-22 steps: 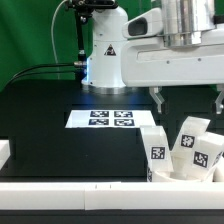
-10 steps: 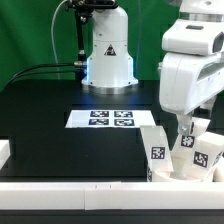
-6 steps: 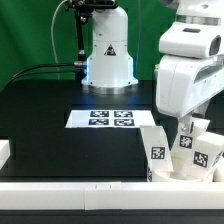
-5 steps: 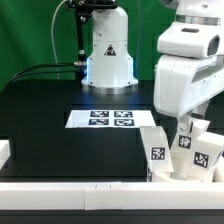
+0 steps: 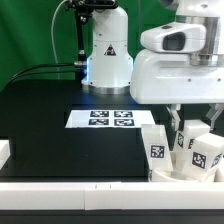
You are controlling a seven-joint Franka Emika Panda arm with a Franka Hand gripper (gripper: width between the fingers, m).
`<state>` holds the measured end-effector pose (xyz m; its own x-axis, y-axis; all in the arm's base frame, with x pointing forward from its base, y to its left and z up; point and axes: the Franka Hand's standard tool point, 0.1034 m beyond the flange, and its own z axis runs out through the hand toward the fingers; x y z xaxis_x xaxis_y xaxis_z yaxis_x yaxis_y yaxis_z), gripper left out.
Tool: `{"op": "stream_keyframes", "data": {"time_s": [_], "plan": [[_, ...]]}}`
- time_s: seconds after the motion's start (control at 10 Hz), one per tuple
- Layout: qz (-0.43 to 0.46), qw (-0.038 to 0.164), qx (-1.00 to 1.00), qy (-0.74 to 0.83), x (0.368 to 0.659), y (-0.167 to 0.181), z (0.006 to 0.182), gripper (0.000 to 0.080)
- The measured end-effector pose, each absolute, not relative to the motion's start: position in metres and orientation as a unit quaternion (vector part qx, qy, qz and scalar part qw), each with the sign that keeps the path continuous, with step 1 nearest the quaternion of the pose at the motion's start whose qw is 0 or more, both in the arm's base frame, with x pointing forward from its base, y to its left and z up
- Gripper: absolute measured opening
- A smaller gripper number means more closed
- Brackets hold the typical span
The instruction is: Assemble stool
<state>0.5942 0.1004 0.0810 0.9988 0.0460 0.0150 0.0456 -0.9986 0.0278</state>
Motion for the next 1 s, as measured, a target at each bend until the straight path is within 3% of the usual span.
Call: {"op": "stream_keyframes", "data": {"time_s": [0.5, 0.9, 1.0], "plan": [[0.010, 0.009, 0.988, -0.152, 0.595, 0.099, 0.079, 0.0334], [0.015, -0.041, 0.923, -0.382, 0.598, 0.089, 0.080, 0.0334], [0.014, -0.041, 0.912, -0.408, 0.598, 0.091, 0.080, 0.0334]]}}
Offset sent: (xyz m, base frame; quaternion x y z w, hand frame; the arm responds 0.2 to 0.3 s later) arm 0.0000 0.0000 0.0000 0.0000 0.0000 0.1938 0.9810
